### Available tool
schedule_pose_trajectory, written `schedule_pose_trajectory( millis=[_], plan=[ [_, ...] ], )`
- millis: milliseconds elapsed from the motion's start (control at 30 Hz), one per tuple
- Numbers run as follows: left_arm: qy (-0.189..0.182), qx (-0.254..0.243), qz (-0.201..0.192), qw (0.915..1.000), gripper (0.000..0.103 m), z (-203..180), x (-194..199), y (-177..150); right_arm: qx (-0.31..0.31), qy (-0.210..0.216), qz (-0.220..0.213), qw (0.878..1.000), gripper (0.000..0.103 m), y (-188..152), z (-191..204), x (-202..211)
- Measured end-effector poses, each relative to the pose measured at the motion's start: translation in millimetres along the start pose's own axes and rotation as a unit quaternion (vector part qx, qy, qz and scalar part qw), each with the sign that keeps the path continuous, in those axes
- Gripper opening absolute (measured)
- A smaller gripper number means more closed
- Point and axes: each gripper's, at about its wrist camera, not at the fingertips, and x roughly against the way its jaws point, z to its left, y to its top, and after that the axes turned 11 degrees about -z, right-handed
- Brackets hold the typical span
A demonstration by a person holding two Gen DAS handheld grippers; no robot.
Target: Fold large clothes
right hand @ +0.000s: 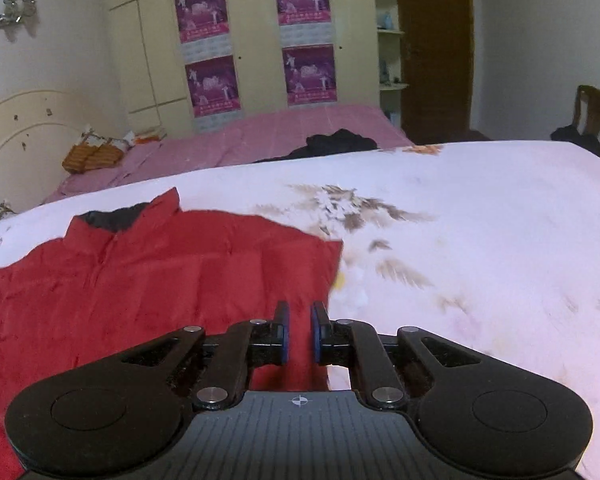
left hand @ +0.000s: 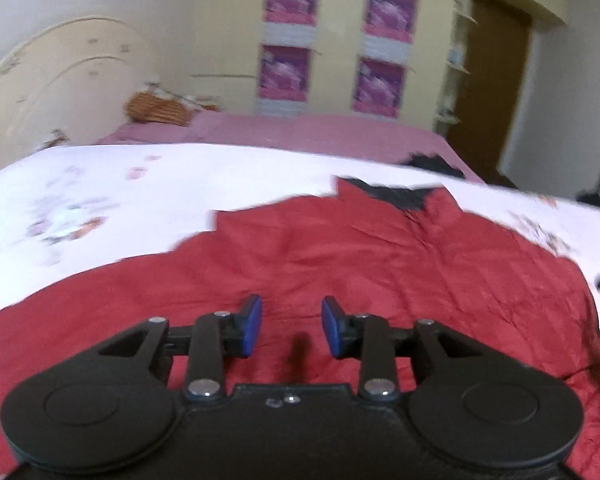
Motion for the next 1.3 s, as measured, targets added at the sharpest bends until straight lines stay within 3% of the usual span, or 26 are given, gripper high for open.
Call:
schedule_pose_trajectory(
  millis=[67, 133, 167, 233, 367, 533, 667, 767, 833, 867, 900, 967, 1033, 1067, 1100, 1133, 1167, 1233, 1300],
  plan=[
    [-0.012, -0.022, 0.021, 0.9995, 0.032, -13.4, -25.2, -4.8, 0.009, 0.001, 0.006, 1.000, 0.010, 3.9, 3.0, -21.3],
    [-0.016, -0.038, 0.047, 0.9980, 0.035, -19.2, -49.1, -13.3, 0.019, -0.006, 0.038, 0.999, 0.010, -1.4, 1.5, -48.1],
    [-0.015, -0.041, 0.048, 0.9979, 0.036, -18.9, -56.6, -17.2, 0.026, -0.015, 0.060, 0.998, 0.010, -6.9, -0.7, -62.1],
    [-0.018, -0.044, 0.046, 0.9978, 0.036, -17.6, -63.3, -21.3, 0.032, -0.014, 0.062, 0.998, 0.010, -15.1, -5.9, -71.2],
    [-0.015, -0.042, 0.042, 0.9981, 0.034, -21.3, -53.5, -22.4, 0.036, -0.024, 0.063, 0.997, 0.010, -11.7, -5.4, -62.4],
    [-0.017, -0.015, 0.014, 0.9996, 0.042, -16.9, -11.7, -18.1, 0.000, 0.000, 0.025, 1.000, 0.010, -5.1, -6.5, -8.9],
    [-0.014, -0.030, 0.052, 0.9981, 0.044, -23.9, -25.9, -36.1, 0.021, -0.009, 0.087, 0.996, 0.010, -35.0, 2.9, -11.9],
    [-0.002, -0.021, 0.045, 0.9987, 0.042, -23.9, -25.7, -32.8, 0.022, -0.010, 0.076, 0.997, 0.010, -28.8, 8.6, -4.0],
    [0.005, -0.010, 0.014, 0.9998, 0.052, -21.3, -9.0, -28.4, 0.007, 0.000, 0.054, 0.998, 0.010, -22.4, 8.7, 10.8],
    [0.010, 0.000, -0.002, 0.9999, 0.077, -18.4, 1.1, -27.2, 0.004, 0.002, 0.049, 0.999, 0.010, -21.5, 9.1, 19.4],
    [0.023, 0.009, -0.016, 0.9996, 0.095, -14.3, 11.2, -26.9, -0.002, 0.004, 0.042, 0.999, 0.010, -22.4, 8.4, 28.9],
    [0.043, 0.032, -0.034, 0.9980, 0.090, 1.1, 32.9, -29.3, -0.012, 0.009, 0.034, 0.999, 0.011, -26.0, 7.1, 44.7],
    [0.064, 0.065, -0.028, 0.9955, 0.089, 25.1, 52.0, -35.9, -0.013, 0.001, 0.026, 1.000, 0.011, -31.3, 7.5, 59.2],
    [0.076, 0.084, -0.026, 0.9932, 0.086, 39.6, 62.7, -41.2, -0.010, -0.010, 0.025, 1.000, 0.016, -33.8, 9.0, 64.4],
    [0.090, 0.102, -0.024, 0.9905, 0.083, 55.4, 73.8, -47.2, -0.010, -0.018, 0.027, 0.999, 0.051, -36.1, 10.2, 68.5],
    [0.108, 0.116, -0.020, 0.9871, 0.081, 70.7, 84.6, -53.2, -0.014, -0.021, 0.021, 0.999, 0.071, -37.5, 10.1, 72.6],
    [0.132, 0.134, -0.014, 0.9819, 0.080, 89.9, 97.2, -60.7, -0.015, -0.022, 0.007, 1.000, 0.082, -40.0, 10.7, 76.6],
    [0.173, 0.176, -0.007, 0.9690, 0.079, 125.5, 119.8, -73.4, -0.008, -0.022, 0.007, 1.000, 0.082, -43.1, 13.6, 77.3],
    [0.211, 0.237, -0.003, 0.9485, 0.077, 162.8, 144.5, -90.0, -0.013, -0.025, 0.007, 1.000, 0.082, -43.7, 14.8, 76.5]
  ],
)
